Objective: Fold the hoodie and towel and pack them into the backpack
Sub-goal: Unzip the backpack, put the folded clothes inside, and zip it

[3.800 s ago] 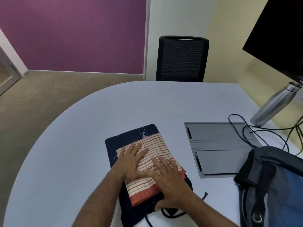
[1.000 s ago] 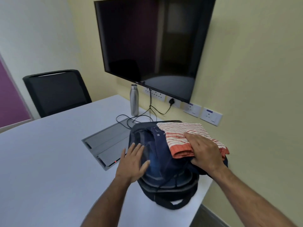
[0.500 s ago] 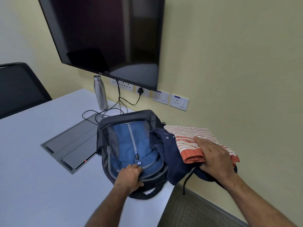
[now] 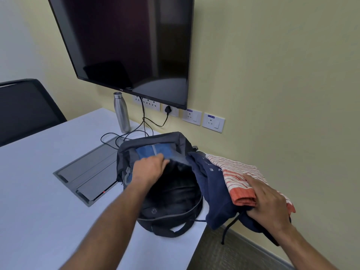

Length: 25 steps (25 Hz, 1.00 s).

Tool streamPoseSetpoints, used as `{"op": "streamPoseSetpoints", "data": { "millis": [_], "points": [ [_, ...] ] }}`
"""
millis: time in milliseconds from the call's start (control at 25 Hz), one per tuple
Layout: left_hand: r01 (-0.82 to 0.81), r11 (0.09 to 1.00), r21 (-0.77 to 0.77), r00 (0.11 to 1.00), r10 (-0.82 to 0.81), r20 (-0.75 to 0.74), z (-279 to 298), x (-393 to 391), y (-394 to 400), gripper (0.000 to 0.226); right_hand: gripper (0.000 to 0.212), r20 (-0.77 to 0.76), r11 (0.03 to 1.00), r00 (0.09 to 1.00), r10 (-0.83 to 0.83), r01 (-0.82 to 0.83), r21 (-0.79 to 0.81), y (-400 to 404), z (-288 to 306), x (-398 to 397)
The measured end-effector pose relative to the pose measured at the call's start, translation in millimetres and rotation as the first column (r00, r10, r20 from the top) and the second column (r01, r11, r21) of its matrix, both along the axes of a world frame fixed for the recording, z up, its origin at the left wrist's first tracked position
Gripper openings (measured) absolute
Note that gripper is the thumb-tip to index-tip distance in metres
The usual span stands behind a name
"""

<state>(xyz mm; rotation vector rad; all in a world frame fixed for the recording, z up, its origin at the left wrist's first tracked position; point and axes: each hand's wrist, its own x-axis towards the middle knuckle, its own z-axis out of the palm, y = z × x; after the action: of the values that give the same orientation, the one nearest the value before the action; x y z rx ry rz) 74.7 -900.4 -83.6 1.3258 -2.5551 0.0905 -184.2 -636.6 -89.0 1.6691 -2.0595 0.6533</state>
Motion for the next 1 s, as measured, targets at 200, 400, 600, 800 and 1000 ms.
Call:
{"op": "streamPoseSetpoints", "data": {
  "millis": [200, 400, 600, 800, 1000],
  "points": [
    [-0.116, 0.985, -0.130, 0.980, 0.092, -0.175, 71, -8, -35, 0.046, 0.095, 0.041, 1.000, 0.999, 0.003, -0.004, 0.017, -4, -10, 7],
    [-0.113, 0.981, -0.160, 0.980, 0.083, -0.182, 100, -17, -44, 0.047, 0.078, 0.059, 0.983, 0.990, 0.127, -0.134, 0.125, -35, -26, 37],
    [-0.089, 0.986, -0.143, 0.981, 0.062, -0.183, 94, -21, -42, 0.046, 0.090, 0.011, 0.945, 0.957, 0.290, -0.288, 0.154, -86, -21, 75],
    [-0.100, 0.985, -0.137, 0.978, 0.071, -0.198, 97, -17, -50, 0.046, 0.089, 0.016, 0.895, 0.908, 0.419, -0.415, 0.163, -124, -18, 107],
    [-0.104, 0.985, -0.136, 0.976, 0.075, -0.207, 89, -7, -55, 0.046, 0.108, 0.020, 0.665, 0.811, 0.585, -0.494, 0.561, -112, -61, 95]
  ]
}}
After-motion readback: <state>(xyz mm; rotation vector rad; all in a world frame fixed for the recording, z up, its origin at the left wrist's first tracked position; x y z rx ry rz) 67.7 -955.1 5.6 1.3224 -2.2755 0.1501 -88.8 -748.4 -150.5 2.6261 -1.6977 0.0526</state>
